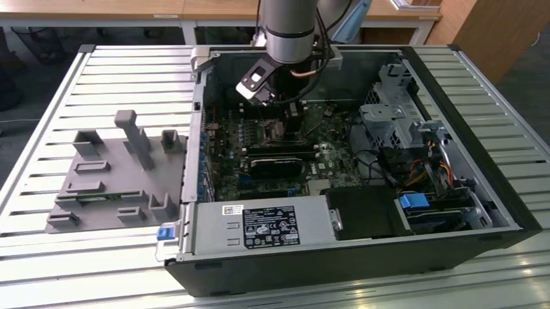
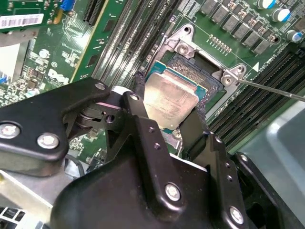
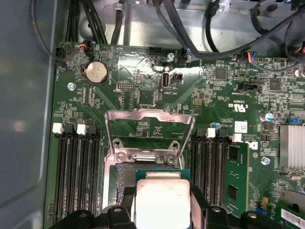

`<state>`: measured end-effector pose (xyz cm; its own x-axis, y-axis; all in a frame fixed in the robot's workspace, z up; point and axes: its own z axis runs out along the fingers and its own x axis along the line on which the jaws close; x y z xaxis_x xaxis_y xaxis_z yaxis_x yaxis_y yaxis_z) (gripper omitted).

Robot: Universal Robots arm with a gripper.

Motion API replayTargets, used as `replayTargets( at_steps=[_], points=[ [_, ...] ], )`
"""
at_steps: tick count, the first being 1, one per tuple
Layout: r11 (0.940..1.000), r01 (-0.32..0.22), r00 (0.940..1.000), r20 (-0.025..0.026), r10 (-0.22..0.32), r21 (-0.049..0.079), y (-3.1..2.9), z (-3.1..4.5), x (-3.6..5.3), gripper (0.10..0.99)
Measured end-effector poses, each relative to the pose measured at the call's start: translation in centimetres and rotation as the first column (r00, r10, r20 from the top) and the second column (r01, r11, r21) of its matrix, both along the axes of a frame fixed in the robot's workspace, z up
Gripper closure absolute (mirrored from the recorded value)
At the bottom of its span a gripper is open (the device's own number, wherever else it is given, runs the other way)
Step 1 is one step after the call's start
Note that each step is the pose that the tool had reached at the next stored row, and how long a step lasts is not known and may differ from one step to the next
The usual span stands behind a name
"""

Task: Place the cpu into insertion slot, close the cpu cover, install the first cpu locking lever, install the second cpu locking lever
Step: 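Place the cpu into insertion slot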

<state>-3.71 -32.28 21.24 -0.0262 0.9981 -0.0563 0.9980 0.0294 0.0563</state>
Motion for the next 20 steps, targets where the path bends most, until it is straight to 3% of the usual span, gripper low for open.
replayTargets(
  at_steps=[10, 20],
  points=[
    [1.0, 0.002, 1.0, 0.0, -0.002, 0.0, 0.91, -0.76, -0.2, 0.545],
    [1.0, 0.006, 1.0, 0.0, -0.006, 0.0, 1.17, -1.32, -0.23, 0.545]
  ],
)
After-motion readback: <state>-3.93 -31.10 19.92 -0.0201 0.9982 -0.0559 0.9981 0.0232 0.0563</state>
